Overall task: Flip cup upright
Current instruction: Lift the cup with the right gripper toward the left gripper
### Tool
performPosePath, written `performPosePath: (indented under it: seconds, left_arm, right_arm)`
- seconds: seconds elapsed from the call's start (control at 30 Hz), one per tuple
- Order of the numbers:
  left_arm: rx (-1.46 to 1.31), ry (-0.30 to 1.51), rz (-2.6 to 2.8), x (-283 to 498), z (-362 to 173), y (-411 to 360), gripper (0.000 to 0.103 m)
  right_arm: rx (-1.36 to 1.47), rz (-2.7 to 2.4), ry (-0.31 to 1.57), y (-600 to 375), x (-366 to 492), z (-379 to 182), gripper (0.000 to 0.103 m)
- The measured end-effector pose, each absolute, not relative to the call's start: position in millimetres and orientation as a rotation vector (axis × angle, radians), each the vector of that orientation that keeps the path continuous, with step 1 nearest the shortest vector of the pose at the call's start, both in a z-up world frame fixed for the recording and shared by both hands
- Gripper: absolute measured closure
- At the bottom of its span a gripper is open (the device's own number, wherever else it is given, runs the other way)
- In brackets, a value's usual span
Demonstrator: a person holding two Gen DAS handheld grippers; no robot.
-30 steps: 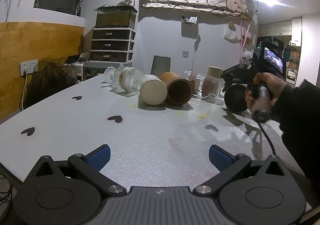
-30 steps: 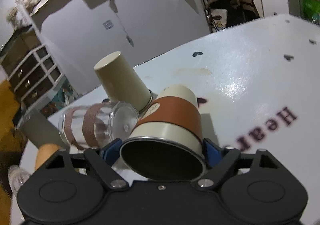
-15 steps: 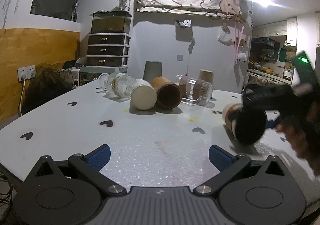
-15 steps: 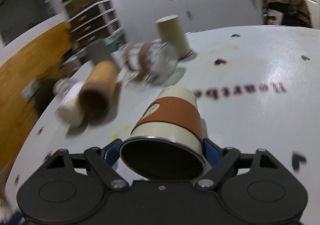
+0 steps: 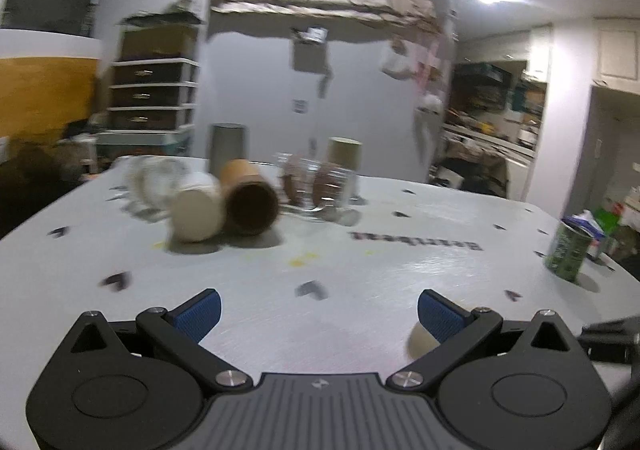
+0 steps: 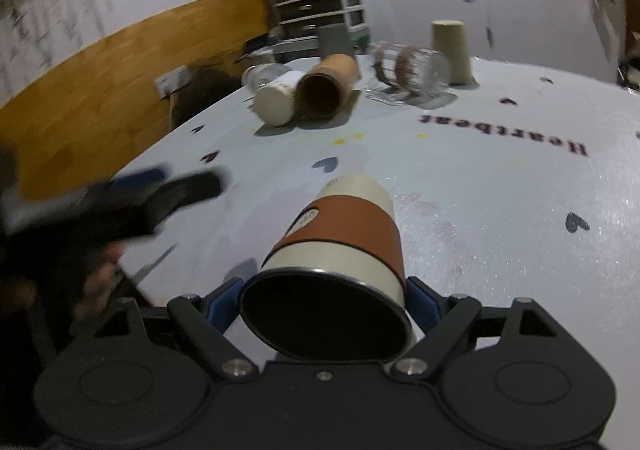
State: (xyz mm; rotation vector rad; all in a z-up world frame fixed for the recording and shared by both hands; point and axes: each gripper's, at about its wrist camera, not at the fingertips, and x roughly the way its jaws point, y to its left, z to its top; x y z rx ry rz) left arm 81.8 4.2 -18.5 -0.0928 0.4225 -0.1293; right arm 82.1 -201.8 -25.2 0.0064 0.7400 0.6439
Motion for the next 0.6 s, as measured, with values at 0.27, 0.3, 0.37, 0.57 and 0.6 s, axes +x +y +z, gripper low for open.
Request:
performPosePath:
  seconds: [0.27,0.3,0.37,0.57,0.6]
  left_arm:
    - [-0.037,0.570,-0.273,156.8,-23.5,-35.0,0.000]
    - [-0.025,0.602,-0.283,163.2,-26.7,-37.5,0.000]
    - [-0.008,0.643,-0.296,171.4,-34.9,-40.6,0.000]
    - [-0.052,0.684,-0.340,170.0,-41.4,-27.5,0.000]
    - [-0.060,0.686,-0.342,167.6,-41.1,-26.0,0.000]
  right_arm:
    - [-0.097,0.650,0.665,-195.4,66.0,-27.7,0.016]
    - [-0.111,0.652,0.658,-194.7,64.4,-28.0,0.015]
    - [-0.134,0.658,0.652,-194.5,61.8,-29.2,0.016]
    - [-0.173,0.596,0.634,-209.9,53.0,-33.2,0.010]
    - [-0.171,0.573,0.629,-214.0,52.0,-33.2,0.010]
